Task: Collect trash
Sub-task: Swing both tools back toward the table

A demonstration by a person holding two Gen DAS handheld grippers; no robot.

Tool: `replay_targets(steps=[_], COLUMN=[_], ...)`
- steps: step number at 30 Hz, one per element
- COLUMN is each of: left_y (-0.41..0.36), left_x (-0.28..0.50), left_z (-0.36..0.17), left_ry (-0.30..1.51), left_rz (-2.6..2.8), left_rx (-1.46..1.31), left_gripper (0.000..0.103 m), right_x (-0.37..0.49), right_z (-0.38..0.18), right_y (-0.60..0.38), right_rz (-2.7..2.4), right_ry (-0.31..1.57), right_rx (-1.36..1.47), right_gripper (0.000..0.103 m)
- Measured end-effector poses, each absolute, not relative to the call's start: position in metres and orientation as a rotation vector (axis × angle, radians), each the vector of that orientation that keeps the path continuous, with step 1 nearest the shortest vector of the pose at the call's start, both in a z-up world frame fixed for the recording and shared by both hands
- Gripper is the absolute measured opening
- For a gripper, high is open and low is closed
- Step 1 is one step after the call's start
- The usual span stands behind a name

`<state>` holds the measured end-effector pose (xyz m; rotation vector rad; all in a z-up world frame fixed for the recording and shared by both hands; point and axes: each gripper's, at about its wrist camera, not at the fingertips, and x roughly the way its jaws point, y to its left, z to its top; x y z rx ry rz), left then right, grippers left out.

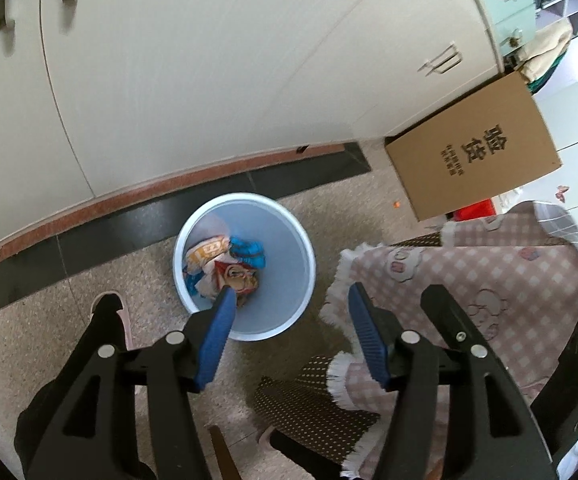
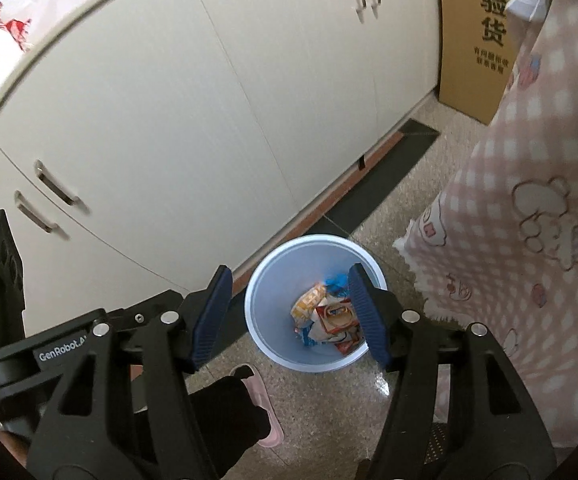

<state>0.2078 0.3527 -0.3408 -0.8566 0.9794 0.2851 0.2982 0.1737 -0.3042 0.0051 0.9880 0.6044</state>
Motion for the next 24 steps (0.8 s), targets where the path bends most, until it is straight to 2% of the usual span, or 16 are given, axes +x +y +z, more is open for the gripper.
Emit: replay_targets(steps=[7,14,19,24], left_y=[0.339,0.306,0.248,0.174], left_x=[0.187,0.176,0.198,0.235], left_z=[-0.269,-0.173,-0.118,-0.09], left_ry=[0.83,0.651,0.615,0.636], left_rz=[0.289,0.262,0.147,0.012], left_rx=[-0.816,-0.704,-0.578,-0.459], left_gripper=[0.058,0.06,0.061,0.061], right_x=[0.281,0.254,0.245,0.259], right_z=[-0.236,-0.142,-0.092,-0.068], right_y=[0.159,0.121,0.06,-0.016], right_rz=[0.671,0.735,0.675,0.554], right_ry=[0.886,0.711,0.607,0.559], right_rx=[0.061,0.128,0.17,0.188], right_gripper=[0.06,0.06,0.062,0.062])
